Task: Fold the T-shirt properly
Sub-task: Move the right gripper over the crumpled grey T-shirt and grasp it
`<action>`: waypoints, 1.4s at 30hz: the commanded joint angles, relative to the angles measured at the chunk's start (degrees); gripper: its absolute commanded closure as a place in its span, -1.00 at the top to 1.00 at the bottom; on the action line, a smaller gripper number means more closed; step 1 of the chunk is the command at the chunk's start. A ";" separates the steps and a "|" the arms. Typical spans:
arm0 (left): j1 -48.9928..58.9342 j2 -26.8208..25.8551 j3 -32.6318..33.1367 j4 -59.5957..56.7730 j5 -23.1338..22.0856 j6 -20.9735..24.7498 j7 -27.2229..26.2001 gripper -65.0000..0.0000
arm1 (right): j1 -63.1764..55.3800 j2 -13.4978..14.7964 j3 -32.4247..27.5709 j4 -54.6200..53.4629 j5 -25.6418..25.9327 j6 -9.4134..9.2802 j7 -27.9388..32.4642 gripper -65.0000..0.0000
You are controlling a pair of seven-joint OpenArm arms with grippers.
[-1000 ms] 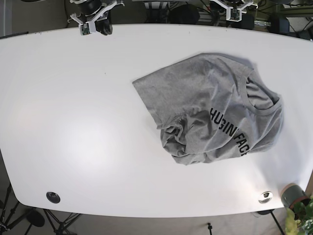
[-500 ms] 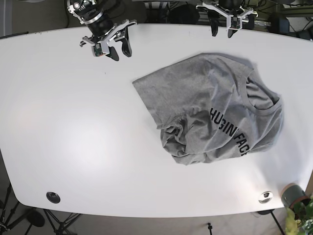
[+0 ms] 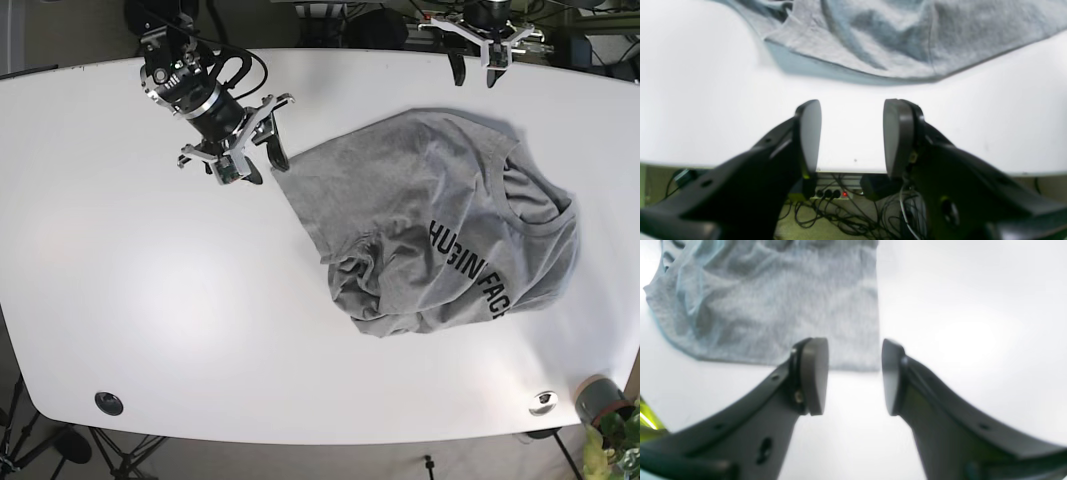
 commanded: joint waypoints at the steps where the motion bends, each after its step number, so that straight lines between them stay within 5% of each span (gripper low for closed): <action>1: 0.53 -0.16 -0.49 1.02 -0.03 0.17 -1.50 -0.13 | 3.27 1.13 -2.55 0.91 0.94 0.43 0.87 -0.02; 5: 0.27 -0.25 -0.76 1.02 -0.03 0.17 -1.50 -0.14 | 9.69 3.15 -10.20 0.56 1.29 0.43 0.43 0.18; 16: 0.09 -0.25 -6.91 0.93 -0.03 0.17 -1.50 -0.13 | 26.30 2.45 -32.18 -8.67 1.38 0.43 0.26 0.17; 28: 0.00 -0.07 -17.02 0.84 -0.29 0.17 -1.41 -0.12 | 35.09 -5.38 -49.41 -21.24 0.85 0.52 0.26 0.17; 35: 0.00 -0.25 -25.46 0.58 -12.07 0.08 -1.32 -0.12 | 36.77 -10.12 -53.89 -29.60 0.67 4.65 0.61 0.17; 42: 0.00 -0.51 -28.36 0.31 -16.56 0.08 -1.32 -0.12 | 36.94 -12.50 -54.16 -34.61 -3.81 4.92 4.21 0.17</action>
